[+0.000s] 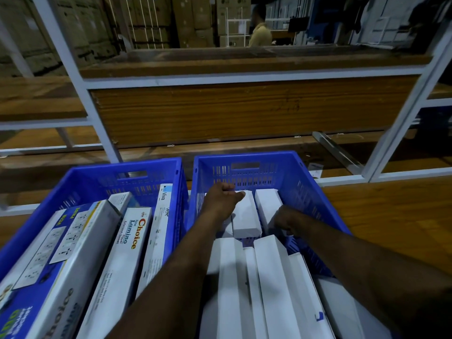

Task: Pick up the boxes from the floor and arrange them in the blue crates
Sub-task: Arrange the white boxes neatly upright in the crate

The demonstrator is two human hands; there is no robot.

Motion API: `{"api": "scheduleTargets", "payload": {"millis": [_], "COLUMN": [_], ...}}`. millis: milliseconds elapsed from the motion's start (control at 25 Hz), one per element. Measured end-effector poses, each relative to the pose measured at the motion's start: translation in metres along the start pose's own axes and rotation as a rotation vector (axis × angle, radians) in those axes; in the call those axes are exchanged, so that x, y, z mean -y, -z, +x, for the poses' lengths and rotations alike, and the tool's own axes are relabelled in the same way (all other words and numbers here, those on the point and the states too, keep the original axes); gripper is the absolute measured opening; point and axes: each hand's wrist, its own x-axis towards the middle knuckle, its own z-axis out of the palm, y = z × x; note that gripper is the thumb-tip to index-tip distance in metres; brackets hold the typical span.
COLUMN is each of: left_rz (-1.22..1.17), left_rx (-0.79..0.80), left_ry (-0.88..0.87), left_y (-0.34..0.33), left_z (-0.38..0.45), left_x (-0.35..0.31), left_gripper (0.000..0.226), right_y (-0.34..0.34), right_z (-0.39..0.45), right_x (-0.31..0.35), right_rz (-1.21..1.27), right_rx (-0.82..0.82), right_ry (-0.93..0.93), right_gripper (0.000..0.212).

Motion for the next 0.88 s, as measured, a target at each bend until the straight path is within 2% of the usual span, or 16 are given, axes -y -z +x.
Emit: {"api": "scheduleTargets", "payload": {"millis": [280,400,520,600,720,880], "left_rz": [-0.071,-0.092,-0.058,-0.044,-0.042,-0.055], "left_rx": [0.005,0.0,-0.011,-0.013,-0.02,-0.001], "left_ry": [0.051,0.024,-0.033,-0.035,-0.026,-0.032], "left_y": [-0.002,-0.002,0.0,0.0,0.0,0.001], "left_z": [-0.001,-0.005,-0.004,-0.005,-0.007,-0.008], "left_x": [-0.002,-0.005,-0.003,-0.004,-0.004,-0.005], "left_gripper": [0.028,0.009,0.012,0.011,0.022,0.008], "right_y": [0.001,0.005,0.008,0.014,0.024,0.033], "right_z": [0.003,-0.014,-0.038,-0.06,-0.101,-0.145], "right_x": [0.0,0.01,0.03,0.043,0.052,0.045], "right_rz": [-0.17,-0.18,-0.195,-0.15,-0.035,-0.284], "right_rx": [0.034,0.037,-0.07,-0.07,0.111,0.394], "right_ry": [0.042,0.036,0.124,0.188,0.244,0.353], "right_gripper": [0.047,0.047,0.028,0.021,0.031,0.047]}}
